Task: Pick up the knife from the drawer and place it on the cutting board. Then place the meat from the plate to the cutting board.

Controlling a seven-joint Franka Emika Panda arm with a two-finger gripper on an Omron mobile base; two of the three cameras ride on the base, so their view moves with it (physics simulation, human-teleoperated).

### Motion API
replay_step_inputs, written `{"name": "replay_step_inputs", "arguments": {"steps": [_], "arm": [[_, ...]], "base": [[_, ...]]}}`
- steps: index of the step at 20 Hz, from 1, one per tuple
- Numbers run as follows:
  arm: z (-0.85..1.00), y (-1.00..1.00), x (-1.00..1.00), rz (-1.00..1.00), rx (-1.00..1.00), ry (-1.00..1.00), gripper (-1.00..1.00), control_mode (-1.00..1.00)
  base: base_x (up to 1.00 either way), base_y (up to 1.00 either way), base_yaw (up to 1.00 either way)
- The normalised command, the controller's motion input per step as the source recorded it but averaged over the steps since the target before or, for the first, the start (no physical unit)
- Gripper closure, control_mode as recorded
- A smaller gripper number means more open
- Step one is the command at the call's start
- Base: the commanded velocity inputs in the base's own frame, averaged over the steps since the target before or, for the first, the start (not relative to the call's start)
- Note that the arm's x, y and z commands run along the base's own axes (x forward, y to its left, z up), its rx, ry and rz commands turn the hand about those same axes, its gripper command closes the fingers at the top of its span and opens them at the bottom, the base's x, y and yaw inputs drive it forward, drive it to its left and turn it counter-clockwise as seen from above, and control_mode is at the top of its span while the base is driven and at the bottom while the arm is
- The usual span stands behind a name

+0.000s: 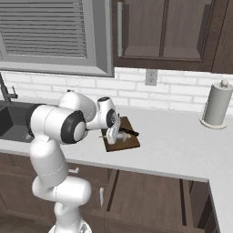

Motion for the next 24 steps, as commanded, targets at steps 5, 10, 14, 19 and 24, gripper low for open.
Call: {"name": "replay_step_inputs", "arguments": {"steps": [5, 10, 14, 19, 24], "arm": [[0.00, -0.03, -0.02, 0.03, 0.00, -0.01, -1.00, -1.00], [0.35, -0.01, -0.41, 0.01, 0.00, -0.08, -1.00, -1.00], [0.79, 0.00, -0.65, 0.05, 0.00, -0.14, -1.00, -1.00], [0.74, 0.01, -0.83, 0.04, 0.00, -0.10, -1.00, -1.00], [0.69, 0.07, -0.68, 0.00, 0.00, -0.05, -1.00, -1.00]], "base": [[0.00, 0.00, 0.00], [0.00, 0.00, 0.00], [0.00, 0.00, 0.00], [0.00, 0.00, 0.00], [0.00, 0.00, 0.00]]}}
